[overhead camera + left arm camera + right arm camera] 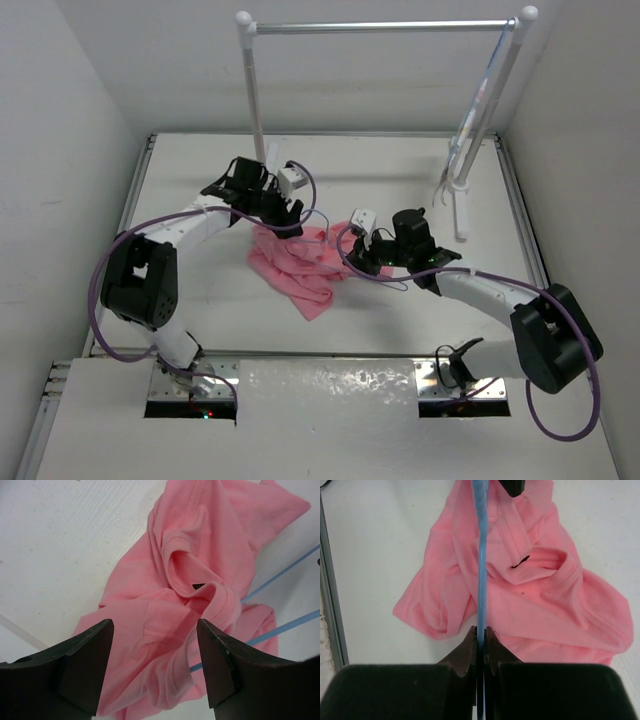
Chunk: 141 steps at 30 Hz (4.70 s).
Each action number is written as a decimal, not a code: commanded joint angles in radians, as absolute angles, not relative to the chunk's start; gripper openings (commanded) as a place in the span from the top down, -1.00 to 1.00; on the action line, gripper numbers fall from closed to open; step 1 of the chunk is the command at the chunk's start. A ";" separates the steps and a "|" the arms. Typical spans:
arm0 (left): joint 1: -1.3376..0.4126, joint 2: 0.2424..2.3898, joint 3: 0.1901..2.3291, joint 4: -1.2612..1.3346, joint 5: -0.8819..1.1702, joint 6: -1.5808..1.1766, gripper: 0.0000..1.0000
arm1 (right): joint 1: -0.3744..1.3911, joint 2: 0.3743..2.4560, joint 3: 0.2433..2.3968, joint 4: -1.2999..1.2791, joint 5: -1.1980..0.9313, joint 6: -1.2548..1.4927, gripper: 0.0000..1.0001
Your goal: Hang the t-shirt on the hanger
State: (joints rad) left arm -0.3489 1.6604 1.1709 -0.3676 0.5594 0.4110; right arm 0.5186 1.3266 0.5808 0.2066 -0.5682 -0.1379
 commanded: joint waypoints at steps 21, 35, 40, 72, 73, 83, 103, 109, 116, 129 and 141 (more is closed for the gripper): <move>-0.187 1.548 1.180 -0.436 0.755 0.612 -0.23 | 0.514 1.313 0.574 0.198 -0.586 -0.135 1.00; -0.196 1.565 1.149 -0.447 0.559 0.680 -0.23 | 0.514 1.348 0.591 0.213 -0.594 -0.117 1.00; -0.284 1.569 1.073 -0.290 0.198 0.686 -0.23 | 0.514 1.355 0.603 0.254 -0.601 -0.084 1.00; -0.243 1.721 1.087 -0.202 0.076 0.635 -0.13 | 0.514 1.330 0.492 0.502 -0.575 -0.009 1.00; -0.215 1.709 1.095 -0.222 0.233 0.629 -0.13 | 0.514 1.328 0.488 0.500 -0.572 -0.014 1.00; -0.120 1.599 1.017 -0.451 0.784 0.969 0.14 | 0.515 1.333 0.485 0.502 -0.584 -0.015 1.00; -0.281 1.510 0.876 -0.138 0.586 0.957 0.03 | 0.514 1.331 0.492 0.469 -0.595 -0.025 1.00; -0.279 1.491 0.856 -0.215 0.580 1.067 0.18 | 0.514 1.344 0.502 0.463 -0.597 -0.031 1.00; -0.279 1.663 0.986 -0.267 0.609 1.066 -0.06 | 0.514 1.361 0.522 0.456 -0.609 -0.034 1.00; -0.281 1.645 0.988 -0.328 0.853 1.101 0.47 | 0.514 1.410 0.557 0.482 -0.621 -0.026 1.00; -0.339 1.552 0.963 -0.296 0.927 0.970 0.47 | 0.526 1.451 0.637 0.488 -0.617 -0.008 1.00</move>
State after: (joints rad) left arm -0.3313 1.5536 0.9676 -0.3183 0.8772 1.0134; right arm 0.5182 1.4464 0.6022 0.4187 -0.5896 -0.0174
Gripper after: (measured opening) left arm 0.269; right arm 0.009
